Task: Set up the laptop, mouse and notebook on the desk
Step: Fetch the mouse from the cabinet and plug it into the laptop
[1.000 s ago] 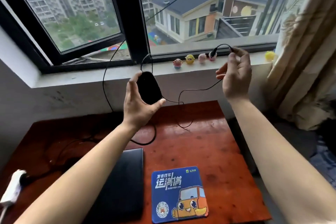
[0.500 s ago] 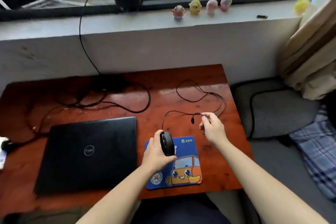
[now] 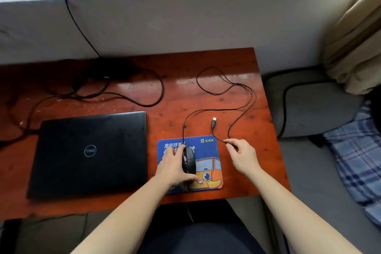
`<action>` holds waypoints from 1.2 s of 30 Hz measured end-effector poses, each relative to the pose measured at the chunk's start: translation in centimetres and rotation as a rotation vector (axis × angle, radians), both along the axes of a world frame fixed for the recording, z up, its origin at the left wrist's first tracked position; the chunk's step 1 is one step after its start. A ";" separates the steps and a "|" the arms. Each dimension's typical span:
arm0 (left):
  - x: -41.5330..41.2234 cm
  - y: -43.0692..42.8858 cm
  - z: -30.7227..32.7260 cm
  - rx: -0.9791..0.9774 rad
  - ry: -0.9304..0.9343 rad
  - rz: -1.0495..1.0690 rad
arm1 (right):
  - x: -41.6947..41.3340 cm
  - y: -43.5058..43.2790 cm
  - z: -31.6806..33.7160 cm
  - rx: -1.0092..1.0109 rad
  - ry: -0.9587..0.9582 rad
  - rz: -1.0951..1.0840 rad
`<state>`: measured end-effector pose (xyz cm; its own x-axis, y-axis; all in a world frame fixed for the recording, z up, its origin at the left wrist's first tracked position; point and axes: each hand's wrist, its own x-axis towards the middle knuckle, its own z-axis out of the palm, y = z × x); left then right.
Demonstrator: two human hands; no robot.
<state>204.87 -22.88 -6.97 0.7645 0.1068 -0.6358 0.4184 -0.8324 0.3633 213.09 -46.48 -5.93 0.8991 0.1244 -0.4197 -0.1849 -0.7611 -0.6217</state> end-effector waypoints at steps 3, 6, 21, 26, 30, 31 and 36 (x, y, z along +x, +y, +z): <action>0.5 0.9 0.5 -0.063 0.051 -0.009 | 0.8 0.4 1.1 0.062 -0.027 -0.044; 1.4 2.2 1.6 -0.055 -0.032 0.061 | 2.0 1.8 3.2 0.198 -0.061 -0.040; 0.1 9.7 10.1 0.154 -0.736 0.162 | 5.0 11.9 8.1 0.385 -0.113 0.542; -1.9 15.7 11.8 0.283 -0.863 0.552 | 6.0 13.6 6.7 -0.126 -0.300 0.647; -3.2 21.3 12.4 0.242 -0.825 1.048 | 6.6 16.0 6.8 -0.235 -0.358 0.554; -3.3 22.9 12.3 0.192 -0.823 1.189 | 6.6 16.5 6.9 -0.247 -0.367 0.515; -3.9 30.5 11.9 -0.373 -0.826 1.784 | 6.7 19.4 8.3 -0.304 -0.469 0.308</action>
